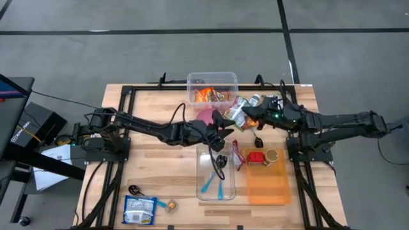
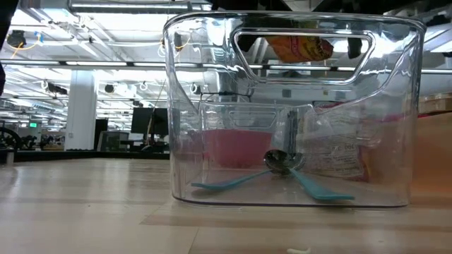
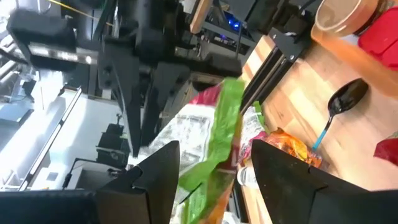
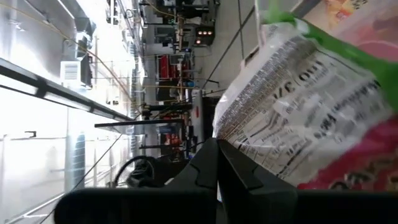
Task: Pick & Place Food Item
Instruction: Put the green noodle pack into the top transparent bin
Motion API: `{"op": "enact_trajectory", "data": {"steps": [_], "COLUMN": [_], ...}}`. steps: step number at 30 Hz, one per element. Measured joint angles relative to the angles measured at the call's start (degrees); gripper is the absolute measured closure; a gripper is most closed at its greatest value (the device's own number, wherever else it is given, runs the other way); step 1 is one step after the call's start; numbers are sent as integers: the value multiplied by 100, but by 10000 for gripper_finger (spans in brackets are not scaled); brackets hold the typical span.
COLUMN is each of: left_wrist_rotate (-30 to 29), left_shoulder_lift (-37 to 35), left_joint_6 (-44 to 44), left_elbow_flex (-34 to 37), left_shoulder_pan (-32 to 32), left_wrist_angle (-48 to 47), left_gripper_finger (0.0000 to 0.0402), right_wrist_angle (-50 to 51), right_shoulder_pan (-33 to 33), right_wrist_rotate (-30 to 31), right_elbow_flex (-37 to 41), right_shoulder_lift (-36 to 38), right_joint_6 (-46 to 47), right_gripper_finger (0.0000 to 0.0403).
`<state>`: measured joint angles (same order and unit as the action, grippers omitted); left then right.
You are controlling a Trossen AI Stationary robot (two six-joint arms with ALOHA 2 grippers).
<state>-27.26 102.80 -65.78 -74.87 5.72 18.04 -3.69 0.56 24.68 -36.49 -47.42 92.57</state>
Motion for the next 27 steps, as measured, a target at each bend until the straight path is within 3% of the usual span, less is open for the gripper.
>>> {"op": "enact_trajectory", "data": {"steps": [10,15,23,27], "left_wrist_rotate": [-140,-149,-175,-171], "left_shoulder_lift": [0,0,-17,-95], "left_joint_6": [-44,-6,304,549], "left_elbow_flex": [0,0,0,2], "left_shoulder_pan": [-72,-74,-76,-76], "left_wrist_angle": [-10,-11,-13,-26], "left_gripper_finger": [231,279,391,397], "right_wrist_angle": [4,-34,-264,-439], "right_shoulder_pan": [-237,-245,-243,-243], "right_wrist_rotate": [157,154,138,138], "right_elbow_flex": [0,-2,-2,0], "right_shoulder_lift": [-144,-175,-170,-170], "right_joint_6": [95,108,-4,-400], "right_gripper_finger": [403,403,403,403]}}
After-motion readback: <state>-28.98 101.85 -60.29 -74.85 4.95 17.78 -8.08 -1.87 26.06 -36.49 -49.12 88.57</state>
